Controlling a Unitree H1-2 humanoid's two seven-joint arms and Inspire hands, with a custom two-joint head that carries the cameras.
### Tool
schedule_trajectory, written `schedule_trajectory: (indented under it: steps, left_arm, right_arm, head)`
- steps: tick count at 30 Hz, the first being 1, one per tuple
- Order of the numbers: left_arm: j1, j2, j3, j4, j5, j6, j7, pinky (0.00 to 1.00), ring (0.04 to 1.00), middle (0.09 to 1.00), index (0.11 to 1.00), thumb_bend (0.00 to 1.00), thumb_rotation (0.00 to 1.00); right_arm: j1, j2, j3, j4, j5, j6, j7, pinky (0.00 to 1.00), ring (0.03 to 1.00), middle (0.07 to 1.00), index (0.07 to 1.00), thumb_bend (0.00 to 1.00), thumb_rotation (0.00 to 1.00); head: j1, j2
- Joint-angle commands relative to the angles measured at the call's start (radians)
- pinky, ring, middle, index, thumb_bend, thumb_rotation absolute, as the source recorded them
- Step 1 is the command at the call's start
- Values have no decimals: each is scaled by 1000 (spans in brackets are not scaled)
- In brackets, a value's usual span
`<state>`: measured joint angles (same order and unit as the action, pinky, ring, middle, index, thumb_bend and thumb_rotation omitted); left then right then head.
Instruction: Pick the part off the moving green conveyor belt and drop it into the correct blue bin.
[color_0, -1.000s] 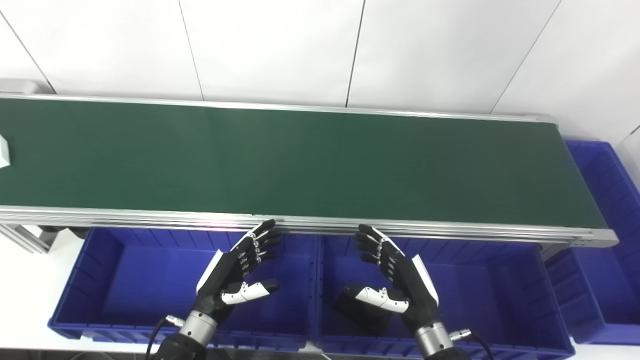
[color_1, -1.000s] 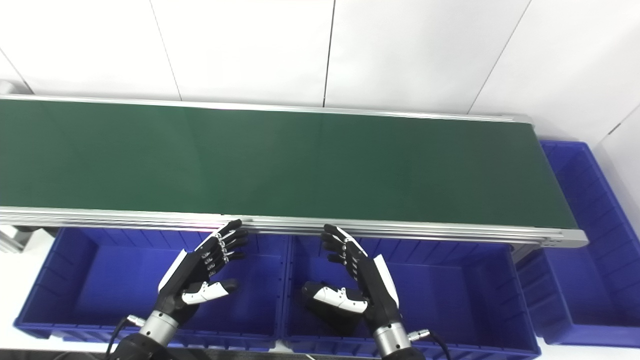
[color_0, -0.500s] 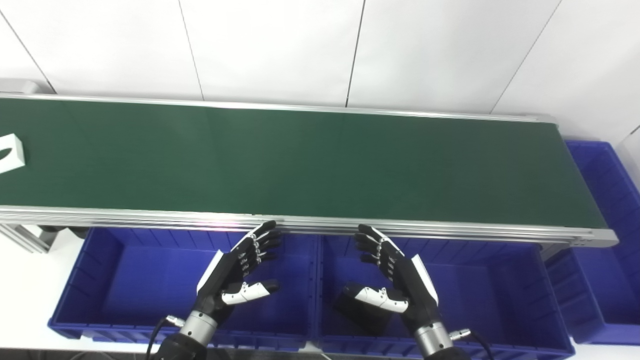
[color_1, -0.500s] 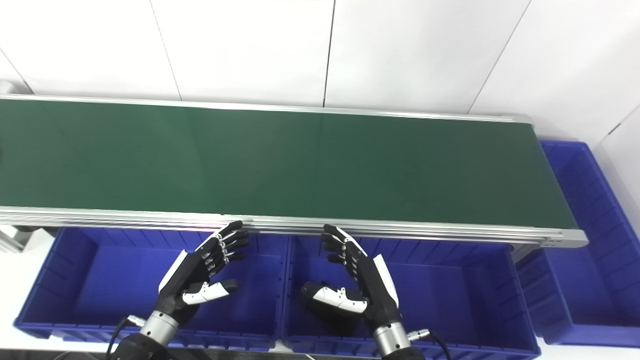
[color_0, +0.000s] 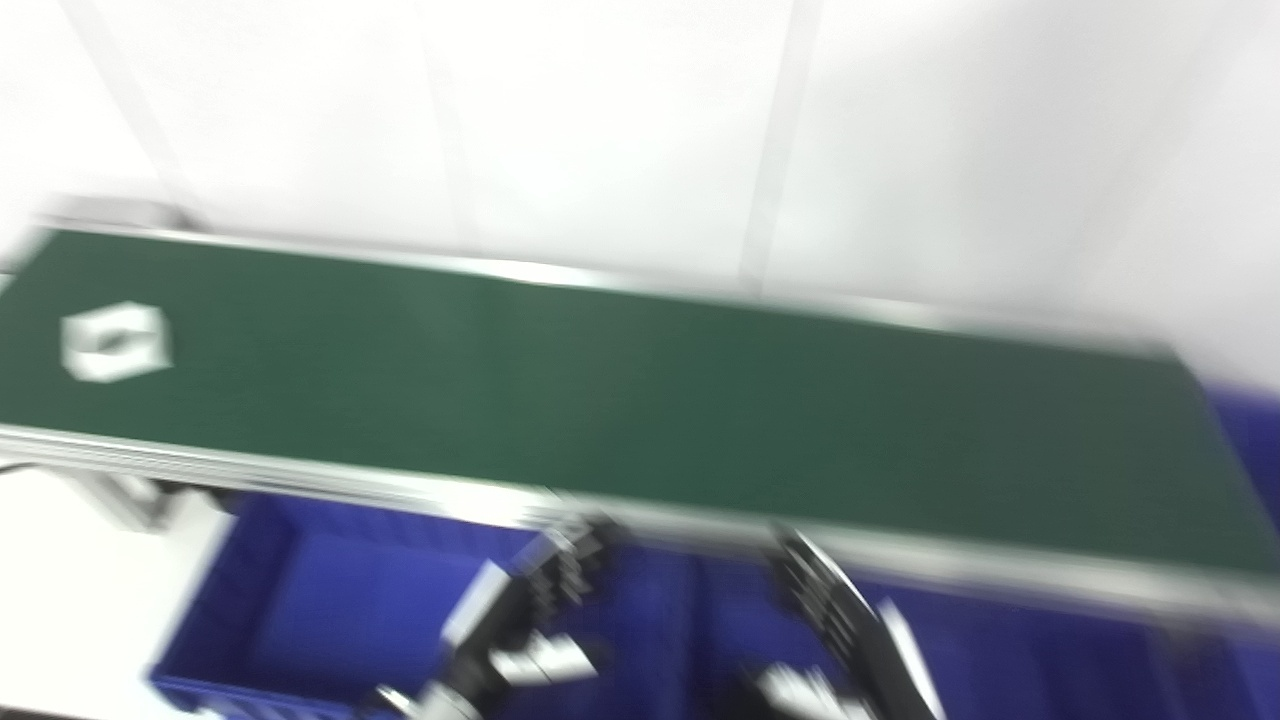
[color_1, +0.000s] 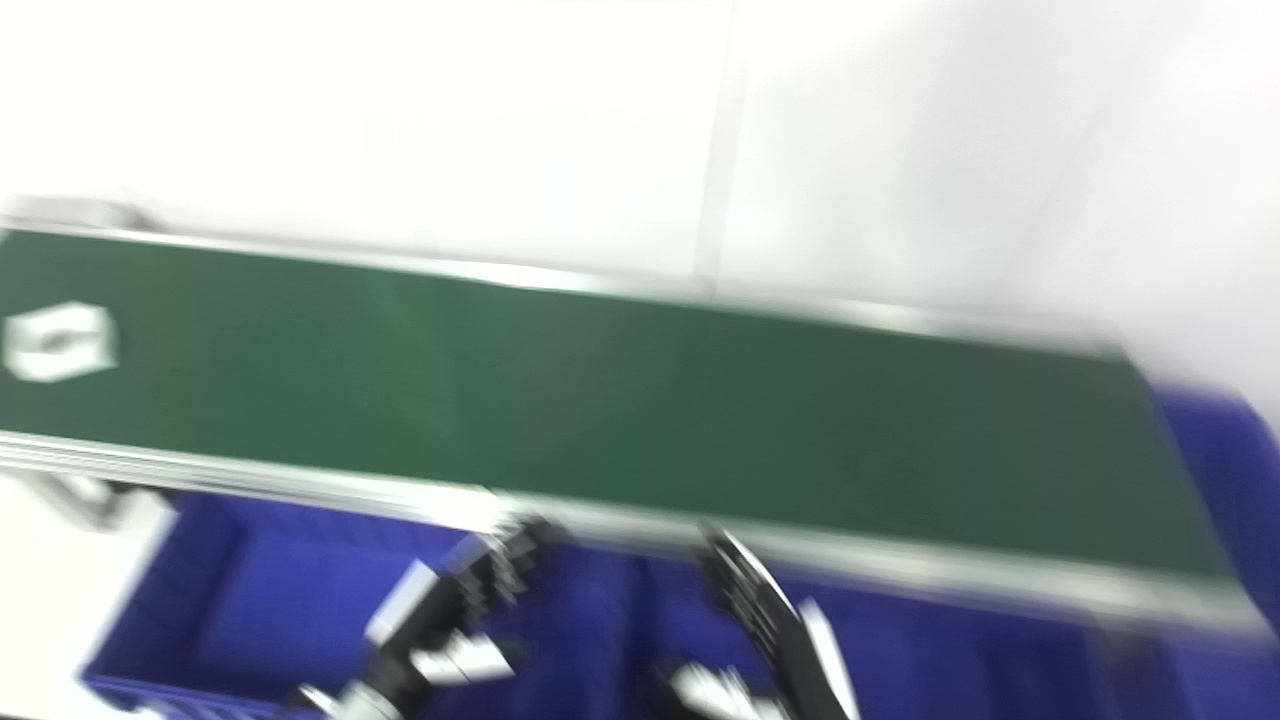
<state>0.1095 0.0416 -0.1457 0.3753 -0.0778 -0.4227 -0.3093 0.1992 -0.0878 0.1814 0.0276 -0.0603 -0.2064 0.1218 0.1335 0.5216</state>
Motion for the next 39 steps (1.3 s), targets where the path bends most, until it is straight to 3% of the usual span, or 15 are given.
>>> schedule_trajectory:
  steps: [1, 2, 5, 6, 11, 17, 37, 39]
  left_arm:
    - [-23, -18, -2, 1, 6, -41, 14, 754, 827, 858, 896, 1000, 405]
    - [-25, -23, -1, 9, 11, -43, 18, 745, 820, 853, 887, 1000, 405]
    - [-28, -29, -1, 19, 18, -46, 22, 735, 813, 847, 878, 1000, 407]
    - [-29, -31, -1, 23, 23, -46, 27, 735, 813, 846, 878, 1000, 407]
    - [-37, -37, -1, 46, 29, -47, 25, 726, 817, 841, 866, 1000, 362]
    - [-48, -39, 2, 62, 31, -46, 27, 719, 813, 837, 858, 1000, 351]
    - [-66, -22, 7, 63, 32, -47, 19, 700, 801, 835, 847, 1000, 341]
    - [-64, -15, 7, 45, 39, -47, 20, 678, 760, 800, 827, 1000, 344]
  right_arm:
    - [-7, -4, -6, -22, 18, -64, 10, 823, 851, 853, 891, 787, 289]
    - [-6, -7, -7, -21, 20, -68, 12, 835, 859, 858, 896, 762, 280]
    - [-6, -10, -8, -19, 22, -73, 14, 847, 864, 861, 900, 746, 279]
    - [-7, -10, -11, -13, 24, -73, 14, 847, 865, 861, 900, 745, 279]
    - [-12, -12, -17, 13, 47, -69, 23, 868, 878, 881, 913, 744, 289]
    - [-22, -9, -21, 34, 57, -80, 30, 897, 894, 896, 925, 700, 228]
    - [-58, 5, -20, 79, 46, -97, 25, 871, 879, 870, 907, 742, 255]
    - [-63, 5, -19, 89, 44, -102, 25, 859, 875, 870, 909, 749, 249]
  head:
    - [68, -42]
    - [88, -60]
    - [88, -60]
    - [117, -95]
    - [147, -134]
    - [142, -140]
    - [147, -166]
    - [147, -167]
